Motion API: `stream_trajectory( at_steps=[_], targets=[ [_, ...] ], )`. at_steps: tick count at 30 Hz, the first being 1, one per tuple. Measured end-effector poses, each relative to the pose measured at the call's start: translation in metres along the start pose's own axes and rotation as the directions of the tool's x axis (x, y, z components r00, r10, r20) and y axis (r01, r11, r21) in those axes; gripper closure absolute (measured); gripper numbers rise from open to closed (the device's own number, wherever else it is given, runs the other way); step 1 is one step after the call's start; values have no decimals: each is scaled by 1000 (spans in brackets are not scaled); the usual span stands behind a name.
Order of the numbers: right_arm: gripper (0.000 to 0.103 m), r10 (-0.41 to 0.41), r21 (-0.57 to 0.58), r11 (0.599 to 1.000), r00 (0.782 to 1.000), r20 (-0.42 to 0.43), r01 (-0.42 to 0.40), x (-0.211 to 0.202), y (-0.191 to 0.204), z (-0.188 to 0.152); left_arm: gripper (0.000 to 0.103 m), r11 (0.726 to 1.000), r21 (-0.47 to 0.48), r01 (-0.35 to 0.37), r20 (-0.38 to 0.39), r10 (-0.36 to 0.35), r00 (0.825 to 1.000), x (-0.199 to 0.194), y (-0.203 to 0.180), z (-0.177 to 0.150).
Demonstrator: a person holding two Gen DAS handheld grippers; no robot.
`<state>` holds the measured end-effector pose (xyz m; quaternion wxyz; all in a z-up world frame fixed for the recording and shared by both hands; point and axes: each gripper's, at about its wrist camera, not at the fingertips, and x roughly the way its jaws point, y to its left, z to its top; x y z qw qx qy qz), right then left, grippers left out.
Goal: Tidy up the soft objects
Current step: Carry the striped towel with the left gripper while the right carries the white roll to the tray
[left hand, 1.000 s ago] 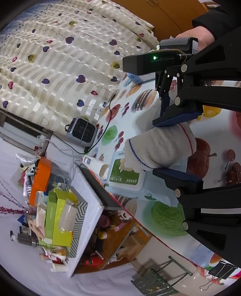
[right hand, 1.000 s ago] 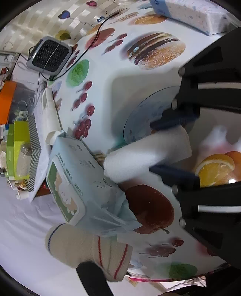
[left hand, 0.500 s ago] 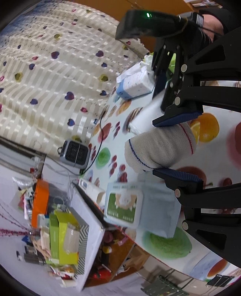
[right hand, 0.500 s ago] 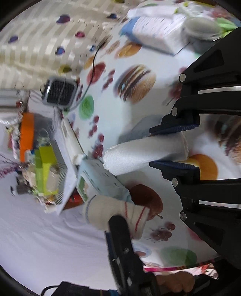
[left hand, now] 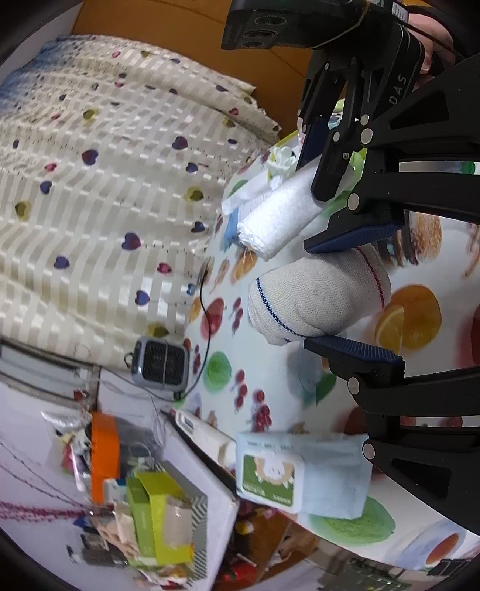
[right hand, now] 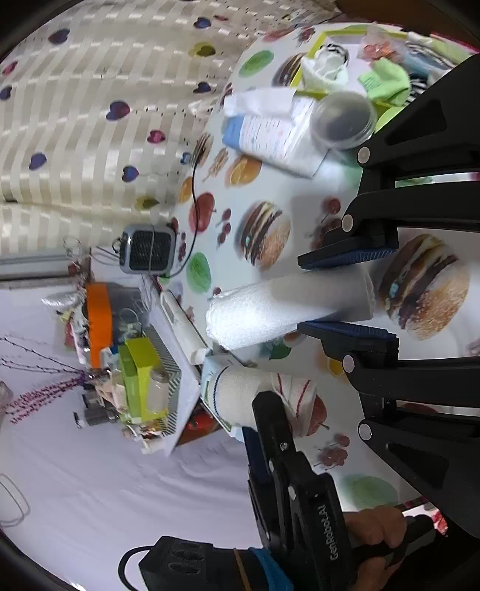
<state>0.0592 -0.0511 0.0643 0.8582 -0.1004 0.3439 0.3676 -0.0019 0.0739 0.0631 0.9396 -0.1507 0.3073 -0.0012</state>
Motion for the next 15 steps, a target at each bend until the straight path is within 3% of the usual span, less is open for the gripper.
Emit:
stream_trajectory(
  at_steps=[15],
  targets=[
    [74, -103, 100, 990, 992, 76, 95, -49, -39, -16, 59, 990, 108, 87, -13, -86, 996, 17, -64, 9]
  ],
)
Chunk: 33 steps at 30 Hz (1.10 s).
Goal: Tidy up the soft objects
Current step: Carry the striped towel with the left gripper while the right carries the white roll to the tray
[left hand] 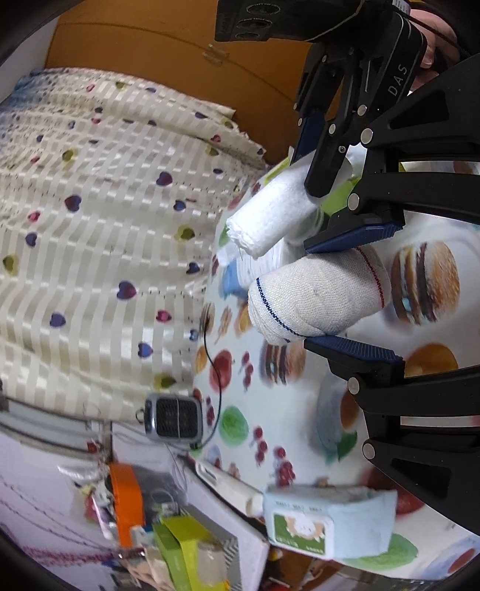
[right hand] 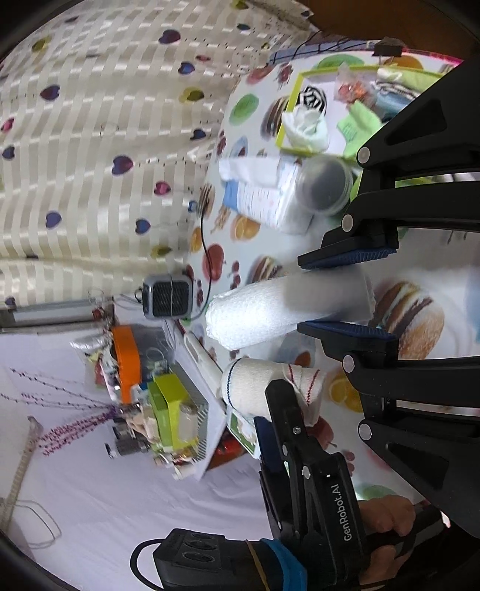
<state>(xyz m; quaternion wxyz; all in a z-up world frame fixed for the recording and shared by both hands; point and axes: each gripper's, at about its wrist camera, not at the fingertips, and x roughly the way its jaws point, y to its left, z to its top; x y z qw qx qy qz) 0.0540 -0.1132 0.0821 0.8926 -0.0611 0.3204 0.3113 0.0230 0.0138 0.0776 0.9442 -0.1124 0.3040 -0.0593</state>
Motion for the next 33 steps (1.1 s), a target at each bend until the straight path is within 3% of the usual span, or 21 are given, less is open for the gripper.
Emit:
stream_trajectory(
  at_steps=[12, 21, 28, 33],
  targets=[
    [74, -112, 158, 982, 993, 26, 107, -25, -76, -19, 59, 993, 91, 77, -38, -74, 997, 38, -59, 11],
    [74, -247, 326, 913, 968, -42, 246, -25, -159, -47, 59, 983, 145, 113, -80, -102, 992, 69, -98, 14],
    [74, -257, 376, 884, 961, -103, 277, -2, -196, -57, 59, 977, 174, 124, -111, -106, 988, 90, -119, 15],
    [71, -229, 367, 892, 963, -139, 265, 20, -204, -58, 59, 973, 190, 134, -134, -109, 985, 106, -132, 16]
  ],
)
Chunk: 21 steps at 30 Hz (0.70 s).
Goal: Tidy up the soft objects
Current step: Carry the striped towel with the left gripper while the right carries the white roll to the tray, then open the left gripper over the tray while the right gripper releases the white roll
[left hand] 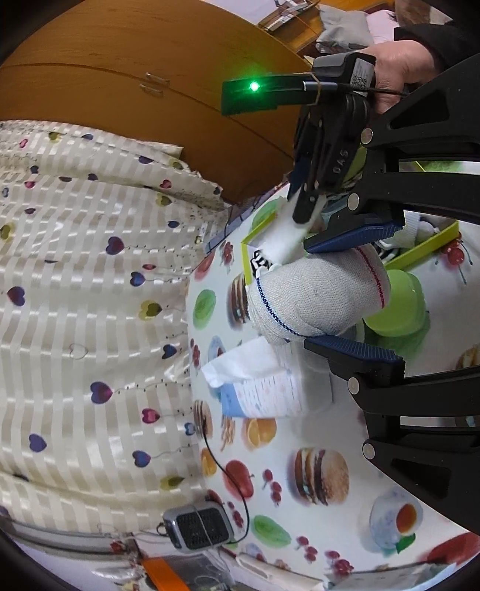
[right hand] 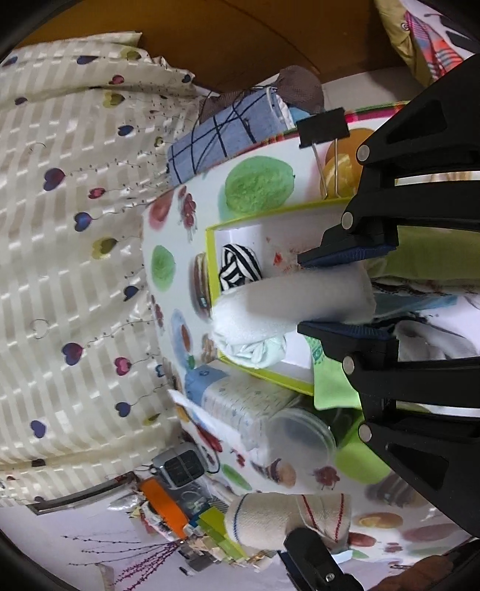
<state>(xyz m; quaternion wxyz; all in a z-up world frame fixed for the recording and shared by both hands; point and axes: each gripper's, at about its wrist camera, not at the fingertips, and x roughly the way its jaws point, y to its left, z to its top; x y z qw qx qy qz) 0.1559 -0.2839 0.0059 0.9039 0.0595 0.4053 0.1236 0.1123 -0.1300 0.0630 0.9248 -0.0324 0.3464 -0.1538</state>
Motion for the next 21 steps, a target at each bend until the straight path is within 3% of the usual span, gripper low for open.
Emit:
stream_trajectory(
  at_steps=[4, 13, 21],
  targets=[
    [54, 9, -9, 1000, 1000, 19, -9, -3, -1, -3, 59, 1000, 11, 11, -19, -11, 1000, 15, -7, 3],
    [54, 26, 52, 998, 993, 111, -32, -40, -18, -6, 59, 999, 35, 27, -78, -24, 997, 62, -26, 12],
    [54, 40, 63, 997, 990, 136, -48, -51, -23, -12, 58, 998, 55, 35, -130, -27, 991, 98, -39, 13]
  ],
)
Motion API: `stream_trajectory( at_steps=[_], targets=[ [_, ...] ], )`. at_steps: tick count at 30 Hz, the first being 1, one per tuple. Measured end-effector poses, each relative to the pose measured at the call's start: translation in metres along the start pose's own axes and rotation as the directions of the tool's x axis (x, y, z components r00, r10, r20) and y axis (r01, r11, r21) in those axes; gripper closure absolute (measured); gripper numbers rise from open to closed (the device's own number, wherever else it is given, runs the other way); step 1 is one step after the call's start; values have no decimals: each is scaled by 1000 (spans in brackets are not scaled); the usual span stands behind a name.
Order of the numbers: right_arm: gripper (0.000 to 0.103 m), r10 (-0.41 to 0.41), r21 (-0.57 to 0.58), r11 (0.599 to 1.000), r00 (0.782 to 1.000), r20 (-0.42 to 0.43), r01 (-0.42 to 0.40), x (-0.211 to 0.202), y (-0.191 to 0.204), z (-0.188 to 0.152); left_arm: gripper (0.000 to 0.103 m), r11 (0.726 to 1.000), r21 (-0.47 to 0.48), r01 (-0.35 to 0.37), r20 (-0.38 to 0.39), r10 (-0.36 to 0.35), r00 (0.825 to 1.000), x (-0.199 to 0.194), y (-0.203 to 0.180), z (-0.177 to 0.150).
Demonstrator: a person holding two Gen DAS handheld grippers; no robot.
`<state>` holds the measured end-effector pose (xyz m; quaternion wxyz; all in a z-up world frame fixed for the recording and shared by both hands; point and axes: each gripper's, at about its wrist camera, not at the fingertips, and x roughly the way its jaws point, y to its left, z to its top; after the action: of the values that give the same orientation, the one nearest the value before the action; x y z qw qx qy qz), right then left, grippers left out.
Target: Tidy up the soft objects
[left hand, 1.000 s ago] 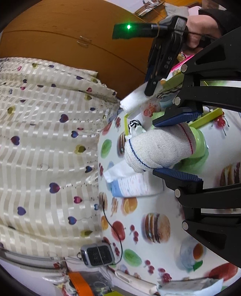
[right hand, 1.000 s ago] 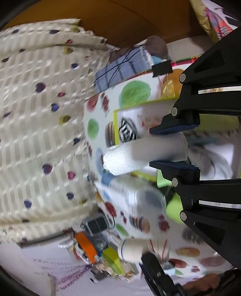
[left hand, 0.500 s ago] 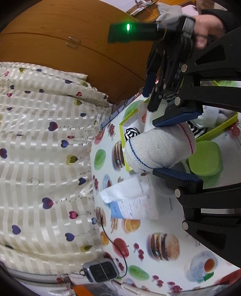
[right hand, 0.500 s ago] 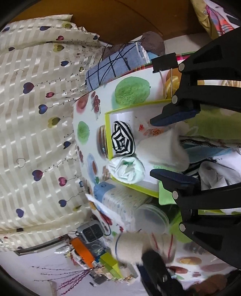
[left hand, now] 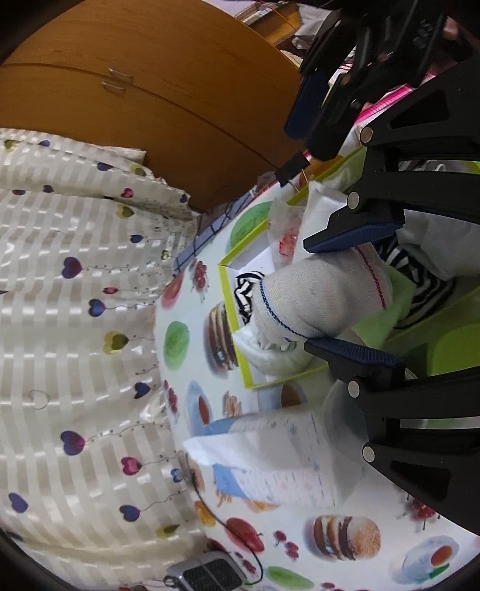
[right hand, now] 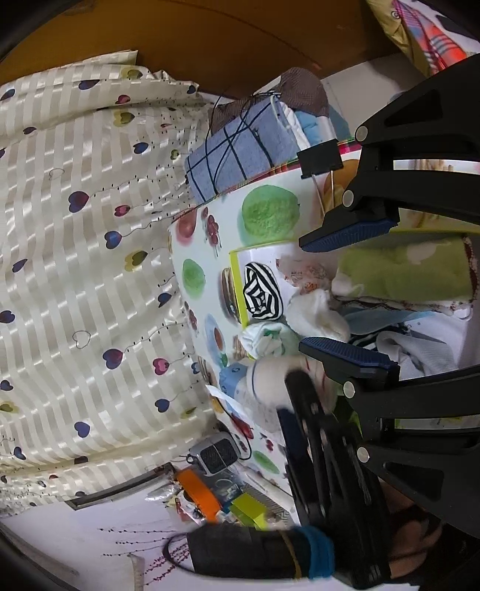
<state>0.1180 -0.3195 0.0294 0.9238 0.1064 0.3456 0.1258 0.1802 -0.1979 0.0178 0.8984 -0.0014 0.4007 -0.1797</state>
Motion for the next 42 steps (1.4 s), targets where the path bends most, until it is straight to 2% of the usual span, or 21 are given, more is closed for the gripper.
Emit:
stream_trajectory(
  at_steps=[5, 10, 16, 25, 42],
  targets=[
    [54, -1, 6, 1000, 1000, -16, 1, 4, -5, -5, 57, 1000, 0, 0, -48, 0, 999, 15, 2, -3],
    [54, -5, 18, 1000, 1000, -18, 6, 3, -8, -7, 57, 1000, 0, 3, -40, -3, 999, 14, 1, -2],
    [54, -14, 6, 1000, 1000, -10, 15, -6, -5, -9, 55, 1000, 17, 12, 24, -12, 1000, -13, -3, 0],
    [54, -25, -31, 999, 1000, 2, 25, -28, 15, -16, 55, 999, 32, 5, 74, -7, 997, -57, -8, -16],
    [50, -27, -120, 992, 1000, -8, 26, -62, 66, -38, 55, 1000, 21, -10, 119, 7, 993, -116, -2, -57]
  ],
)
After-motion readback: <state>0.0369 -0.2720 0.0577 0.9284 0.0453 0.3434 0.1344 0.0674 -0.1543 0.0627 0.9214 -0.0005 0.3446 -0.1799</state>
